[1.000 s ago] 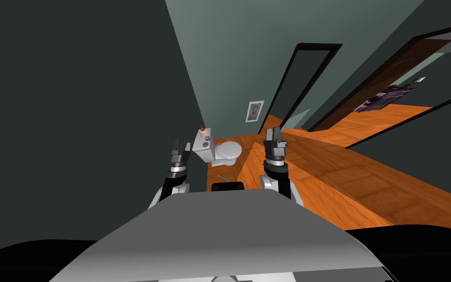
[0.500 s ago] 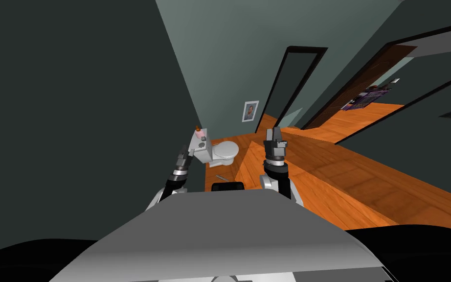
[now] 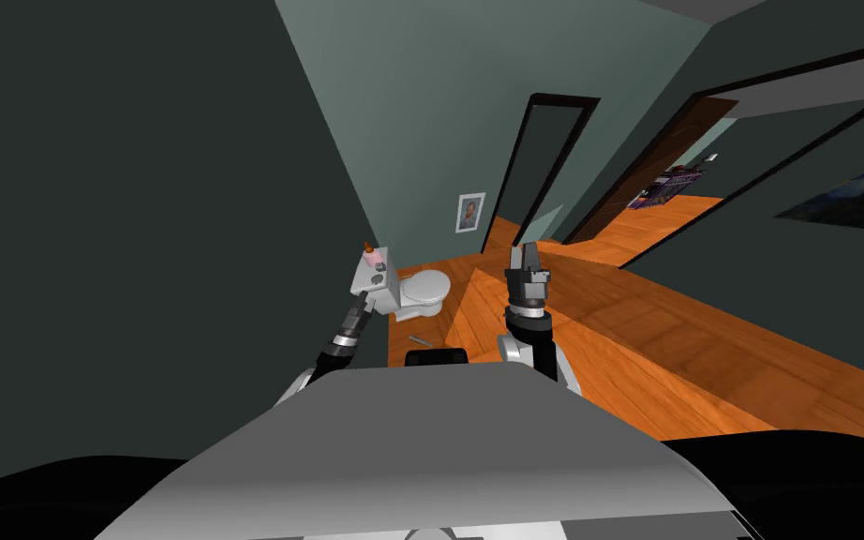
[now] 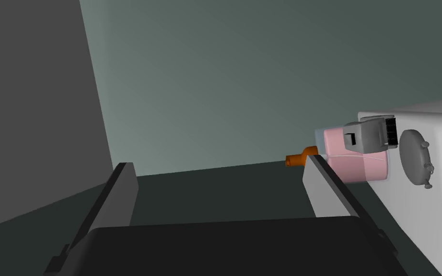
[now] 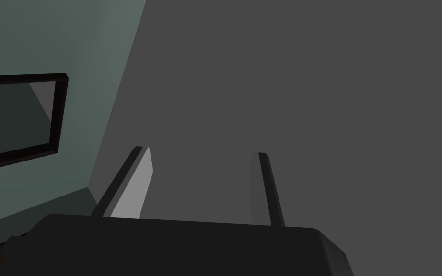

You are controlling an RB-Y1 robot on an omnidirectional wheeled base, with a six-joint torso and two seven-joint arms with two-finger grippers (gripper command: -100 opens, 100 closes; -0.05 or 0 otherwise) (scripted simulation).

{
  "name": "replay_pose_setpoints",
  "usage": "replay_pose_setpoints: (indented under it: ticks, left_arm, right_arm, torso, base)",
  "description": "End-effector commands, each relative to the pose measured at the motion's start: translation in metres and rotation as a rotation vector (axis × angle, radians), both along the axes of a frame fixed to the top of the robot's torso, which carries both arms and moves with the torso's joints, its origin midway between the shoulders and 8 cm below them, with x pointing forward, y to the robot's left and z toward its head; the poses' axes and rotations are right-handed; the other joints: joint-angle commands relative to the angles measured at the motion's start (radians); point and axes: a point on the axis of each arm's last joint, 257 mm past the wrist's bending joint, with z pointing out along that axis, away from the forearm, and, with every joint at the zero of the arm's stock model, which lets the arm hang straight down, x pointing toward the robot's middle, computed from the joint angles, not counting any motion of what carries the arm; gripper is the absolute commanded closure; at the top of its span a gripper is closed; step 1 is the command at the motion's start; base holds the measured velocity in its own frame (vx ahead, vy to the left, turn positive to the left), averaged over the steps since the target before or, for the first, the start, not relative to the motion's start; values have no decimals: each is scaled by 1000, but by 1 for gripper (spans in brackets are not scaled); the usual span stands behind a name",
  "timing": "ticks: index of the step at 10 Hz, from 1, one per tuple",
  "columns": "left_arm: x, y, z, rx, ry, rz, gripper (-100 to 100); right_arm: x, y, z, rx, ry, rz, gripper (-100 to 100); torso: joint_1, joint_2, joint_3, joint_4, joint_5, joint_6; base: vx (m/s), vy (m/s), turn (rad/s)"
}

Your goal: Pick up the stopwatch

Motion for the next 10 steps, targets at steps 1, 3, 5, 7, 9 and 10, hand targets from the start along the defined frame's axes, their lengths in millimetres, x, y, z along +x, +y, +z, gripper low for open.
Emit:
replay_pose_setpoints:
  ticks: [1,3,5,7,9,10]
  left_arm:
    - [-6,6,-27,31,64,-21,-100]
    - [-15,16,-56,66,133,-35,-100]
    - [-25,28,-83,102,201,-49,-100]
    - [-36,39,-104,136,259,-65,-100]
    - [-51,56,-129,177,330,-75,-100]
    - [-53,60,-135,185,343,-71,-100]
  right_arm:
    - [0,0,0,0,0,0,0]
    - [0,0,0,0,0,0,0]
    - [0,0,0,0,0,0,0]
    - [0,0,0,0,0,0,0]
    - [0,0,0,0,0,0,0]
    - [0,0,0,0,0,0,0]
  torso:
    - [0,0,0,0,0,0]
    - [1,-1,0,0,0,0]
    - [1,-1,-1,0,0,0]
    - [1,-2,-1,0,0,0]
    - [1,-1,-1,0,0,0]
    - [0,-2,-1,0,0,0]
  base:
    - [-12,-62,-127]
    - [-10,-55,-99]
    - [-2,-60,-91]
    - [3,-60,-131]
    - [6,-59,-87]
    - [10,-52,-67]
